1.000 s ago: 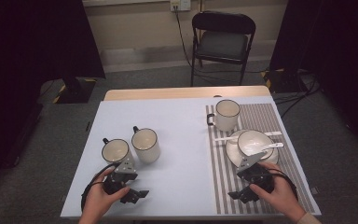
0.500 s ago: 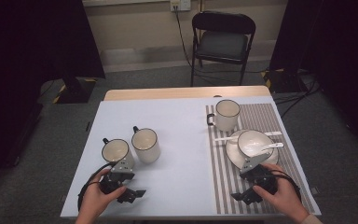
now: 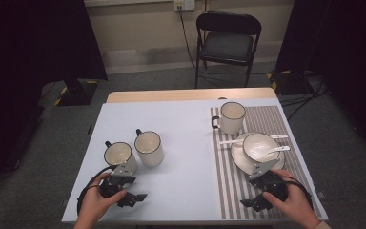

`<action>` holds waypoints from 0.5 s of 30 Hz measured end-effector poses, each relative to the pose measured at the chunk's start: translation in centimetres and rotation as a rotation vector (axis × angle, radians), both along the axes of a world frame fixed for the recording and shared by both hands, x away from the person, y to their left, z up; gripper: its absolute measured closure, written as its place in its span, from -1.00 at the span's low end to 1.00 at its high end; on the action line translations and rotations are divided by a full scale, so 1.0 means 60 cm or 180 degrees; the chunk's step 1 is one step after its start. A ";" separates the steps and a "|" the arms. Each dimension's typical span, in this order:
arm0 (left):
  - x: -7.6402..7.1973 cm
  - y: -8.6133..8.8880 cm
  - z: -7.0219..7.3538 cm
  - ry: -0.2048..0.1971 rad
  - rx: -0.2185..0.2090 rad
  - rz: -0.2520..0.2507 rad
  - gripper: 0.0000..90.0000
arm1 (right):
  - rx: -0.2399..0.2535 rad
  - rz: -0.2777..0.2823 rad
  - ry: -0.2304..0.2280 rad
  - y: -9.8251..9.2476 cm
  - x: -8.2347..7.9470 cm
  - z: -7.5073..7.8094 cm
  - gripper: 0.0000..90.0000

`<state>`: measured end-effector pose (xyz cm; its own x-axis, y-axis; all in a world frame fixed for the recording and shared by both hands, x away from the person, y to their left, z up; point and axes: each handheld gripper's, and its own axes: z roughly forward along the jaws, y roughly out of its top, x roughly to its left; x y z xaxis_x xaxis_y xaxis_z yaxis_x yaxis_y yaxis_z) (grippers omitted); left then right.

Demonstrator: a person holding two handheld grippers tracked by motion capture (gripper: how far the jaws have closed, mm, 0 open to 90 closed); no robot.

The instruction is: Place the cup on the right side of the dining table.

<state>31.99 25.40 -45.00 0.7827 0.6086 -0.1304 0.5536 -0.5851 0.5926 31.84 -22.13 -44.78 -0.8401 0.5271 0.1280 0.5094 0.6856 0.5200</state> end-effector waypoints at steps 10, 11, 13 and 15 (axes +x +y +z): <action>0.000 0.007 -0.004 0.0011 0.0020 -0.0001 -0.58 | -0.0022 -0.0087 -0.0005 -0.015 -0.004 -0.001 -0.65; 0.000 0.007 -0.004 0.0013 0.0020 -0.0005 -0.58 | -0.0021 -0.0088 -0.0014 -0.016 -0.004 -0.002 -0.65; 0.000 0.007 -0.005 0.0011 0.0012 -0.0009 -0.58 | -0.0014 -0.0100 0.0007 -0.017 -0.005 -0.002 -0.65; 0.000 0.007 -0.005 0.0013 0.0021 -0.0018 -0.58 | -0.0019 -0.0108 -0.0019 -0.020 -0.004 -0.002 -0.64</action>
